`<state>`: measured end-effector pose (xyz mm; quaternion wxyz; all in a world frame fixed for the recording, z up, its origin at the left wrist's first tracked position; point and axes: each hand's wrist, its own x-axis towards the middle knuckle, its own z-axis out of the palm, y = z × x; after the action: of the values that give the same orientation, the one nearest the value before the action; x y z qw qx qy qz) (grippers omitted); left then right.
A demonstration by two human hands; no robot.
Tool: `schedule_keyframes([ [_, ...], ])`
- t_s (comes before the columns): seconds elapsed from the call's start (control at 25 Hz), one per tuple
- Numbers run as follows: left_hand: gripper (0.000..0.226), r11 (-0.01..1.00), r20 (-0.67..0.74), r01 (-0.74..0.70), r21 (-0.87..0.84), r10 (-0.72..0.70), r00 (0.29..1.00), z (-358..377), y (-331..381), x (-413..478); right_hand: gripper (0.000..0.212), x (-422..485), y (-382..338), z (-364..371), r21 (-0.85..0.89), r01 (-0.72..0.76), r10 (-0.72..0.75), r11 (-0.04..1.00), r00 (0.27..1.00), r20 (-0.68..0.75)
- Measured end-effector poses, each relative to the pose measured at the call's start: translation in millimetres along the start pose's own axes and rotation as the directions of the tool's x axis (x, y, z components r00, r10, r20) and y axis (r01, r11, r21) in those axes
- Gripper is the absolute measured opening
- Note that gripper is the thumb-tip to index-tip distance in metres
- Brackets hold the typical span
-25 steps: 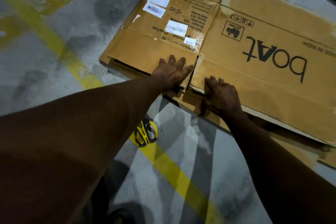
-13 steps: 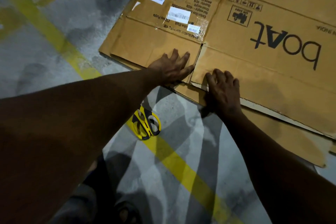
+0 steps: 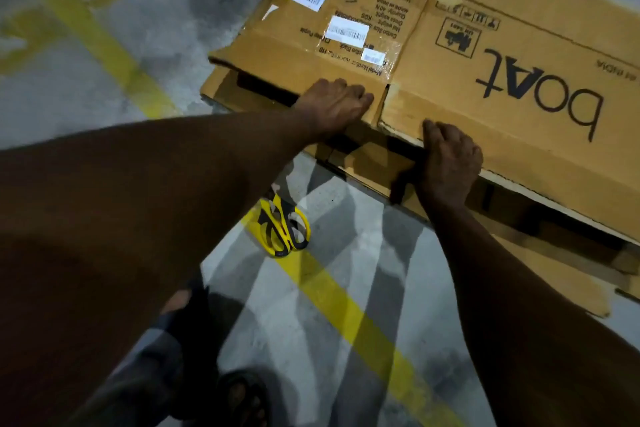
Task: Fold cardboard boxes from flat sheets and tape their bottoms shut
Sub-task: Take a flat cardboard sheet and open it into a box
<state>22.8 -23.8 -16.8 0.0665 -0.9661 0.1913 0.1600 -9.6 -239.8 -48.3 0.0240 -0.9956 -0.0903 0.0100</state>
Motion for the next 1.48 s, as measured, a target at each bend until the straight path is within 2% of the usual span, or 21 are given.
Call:
schedule_keyframes([
  [0.16,0.037,0.999,-0.126,-0.004,0.045,0.009,0.992,-37,-22,-28,0.055,2,-25,-33,0.057,-0.05,0.053,0.997,0.997,-0.063],
  [0.36,0.023,0.996,-0.173,0.083,-0.019,-0.085,0.981,-108,-38,-85,0.06,-8,-57,-115,0.151,-0.123,0.124,0.981,0.992,0.003],
  [0.48,0.024,0.99,-0.181,0.139,0.019,-0.133,0.974,-135,-53,-122,0.052,-17,-84,-155,0.114,-0.043,0.047,0.993,0.998,-0.029],
  [0.72,0.026,0.976,-0.279,0.216,-0.036,-0.218,0.935,-199,-82,-209,0.045,-29,-134,-241,0.064,0.044,-0.035,0.997,0.99,-0.133],
  [0.92,0.024,0.95,-0.395,0.299,-0.086,-0.308,0.866,-233,-129,-312,0.044,-47,-214,-316,0.032,0.204,-0.196,0.978,0.966,-0.169],
  [1.2,0.015,0.874,-0.482,0.473,-0.112,-0.464,0.743,-217,-192,-495,0.045,-110,-365,-368,0.021,0.478,-0.463,0.878,0.861,-0.212],
  [1.36,0.019,0.778,-0.394,0.605,-0.17,-0.617,0.682,-193,-203,-602,0.045,-157,-446,-373,0.03,0.611,-0.592,0.791,0.777,-0.214],
  [1.48,0.017,0.69,-0.342,0.687,-0.227,-0.717,0.608,-177,-194,-671,0.037,-194,-497,-372,0.049,0.718,-0.694,0.695,0.686,-0.217],
])
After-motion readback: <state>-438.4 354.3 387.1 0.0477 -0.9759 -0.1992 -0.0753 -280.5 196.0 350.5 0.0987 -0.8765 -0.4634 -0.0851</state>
